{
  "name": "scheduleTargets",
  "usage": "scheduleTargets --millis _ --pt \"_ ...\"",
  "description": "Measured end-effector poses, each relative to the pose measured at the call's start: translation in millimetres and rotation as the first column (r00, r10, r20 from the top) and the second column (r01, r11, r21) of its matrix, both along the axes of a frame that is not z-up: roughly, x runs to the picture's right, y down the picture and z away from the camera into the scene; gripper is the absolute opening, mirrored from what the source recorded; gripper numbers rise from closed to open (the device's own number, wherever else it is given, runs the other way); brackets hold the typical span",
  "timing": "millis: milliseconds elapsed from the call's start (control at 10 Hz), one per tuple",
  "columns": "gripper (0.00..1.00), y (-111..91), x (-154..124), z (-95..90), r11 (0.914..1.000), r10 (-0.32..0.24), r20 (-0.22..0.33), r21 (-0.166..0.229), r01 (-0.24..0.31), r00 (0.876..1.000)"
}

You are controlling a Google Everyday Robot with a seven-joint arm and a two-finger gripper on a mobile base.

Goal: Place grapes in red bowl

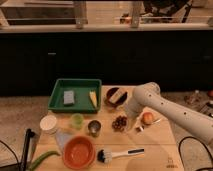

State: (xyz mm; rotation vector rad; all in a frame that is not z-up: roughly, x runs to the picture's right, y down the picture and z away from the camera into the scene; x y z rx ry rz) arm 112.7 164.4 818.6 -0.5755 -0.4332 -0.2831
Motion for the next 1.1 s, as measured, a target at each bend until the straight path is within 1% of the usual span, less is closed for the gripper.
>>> scheduleTargets --millis 400,500,600,700,800,900,1000,1100 --pt "0.80 8.2 0.8 23.6 0.9996 0.017 0.007 -0.025 -0.017 1.000" --pt "0.80 12.4 1.6 28.9 0.9990 0.014 0.006 -0.042 -0.014 1.000" --pt "0.80 13.4 2.1 32.1 0.9987 0.016 0.004 -0.048 -0.015 1.000" --pt "0.75 15.6 2.6 33.3 0.9986 0.009 0.004 -0.053 -0.009 1.000" --pt "0.64 17.6 3.0 34.3 0.9985 0.003 0.005 -0.055 -0.003 1.000" --pt "0.56 17.8 4.1 34.3 0.9985 0.002 0.004 -0.055 -0.002 1.000" --pt "0.45 19.0 6.5 34.8 0.9984 0.003 0.004 -0.056 -0.003 1.000" --pt "0.33 19.6 11.1 35.3 0.9985 0.006 0.005 -0.055 -0.006 1.000"
